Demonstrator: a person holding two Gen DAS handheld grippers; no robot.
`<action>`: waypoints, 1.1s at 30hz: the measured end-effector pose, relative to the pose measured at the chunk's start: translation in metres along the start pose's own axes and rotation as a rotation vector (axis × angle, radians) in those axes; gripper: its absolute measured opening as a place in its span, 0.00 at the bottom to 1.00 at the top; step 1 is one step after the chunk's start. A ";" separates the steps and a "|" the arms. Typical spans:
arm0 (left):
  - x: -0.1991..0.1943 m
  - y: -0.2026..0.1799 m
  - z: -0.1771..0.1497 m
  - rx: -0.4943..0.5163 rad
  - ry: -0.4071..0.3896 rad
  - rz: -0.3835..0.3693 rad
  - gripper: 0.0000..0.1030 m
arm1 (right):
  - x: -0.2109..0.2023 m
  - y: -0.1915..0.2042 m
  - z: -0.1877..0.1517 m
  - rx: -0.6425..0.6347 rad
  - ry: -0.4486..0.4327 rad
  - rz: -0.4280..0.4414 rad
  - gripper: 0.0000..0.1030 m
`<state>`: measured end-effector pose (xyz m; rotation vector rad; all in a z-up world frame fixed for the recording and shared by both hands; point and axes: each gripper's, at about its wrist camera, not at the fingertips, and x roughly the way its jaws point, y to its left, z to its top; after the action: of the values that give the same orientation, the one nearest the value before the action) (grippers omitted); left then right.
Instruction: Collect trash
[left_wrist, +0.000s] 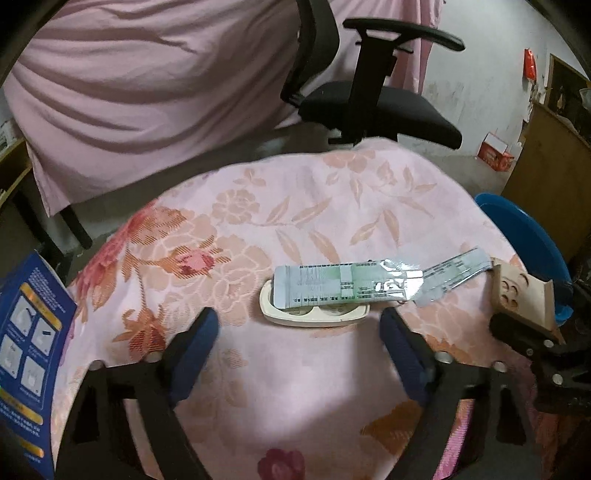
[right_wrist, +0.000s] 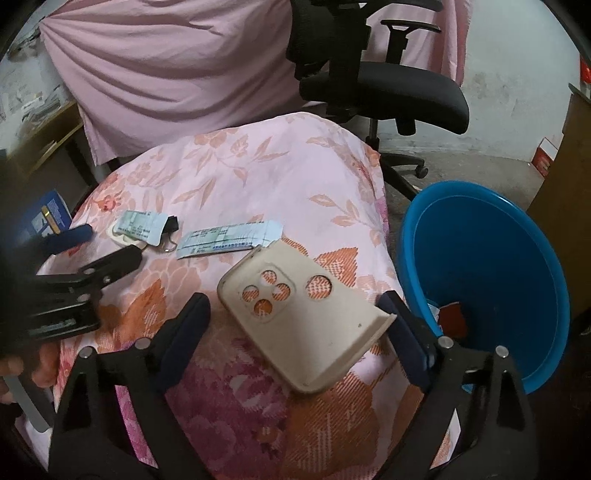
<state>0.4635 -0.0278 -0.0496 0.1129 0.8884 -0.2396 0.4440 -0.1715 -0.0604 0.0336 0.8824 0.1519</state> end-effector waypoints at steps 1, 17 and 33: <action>0.000 0.001 0.001 -0.001 0.000 0.002 0.76 | 0.000 0.001 0.000 -0.001 -0.001 -0.007 1.00; -0.013 -0.004 -0.005 0.034 -0.037 -0.004 0.52 | -0.006 0.003 -0.003 0.003 -0.028 0.014 1.00; -0.070 -0.009 -0.055 0.032 0.047 -0.066 0.52 | -0.028 0.010 -0.017 -0.047 -0.057 0.178 1.00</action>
<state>0.3773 -0.0141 -0.0300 0.1195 0.9359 -0.3134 0.4126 -0.1662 -0.0487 0.0719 0.8182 0.3361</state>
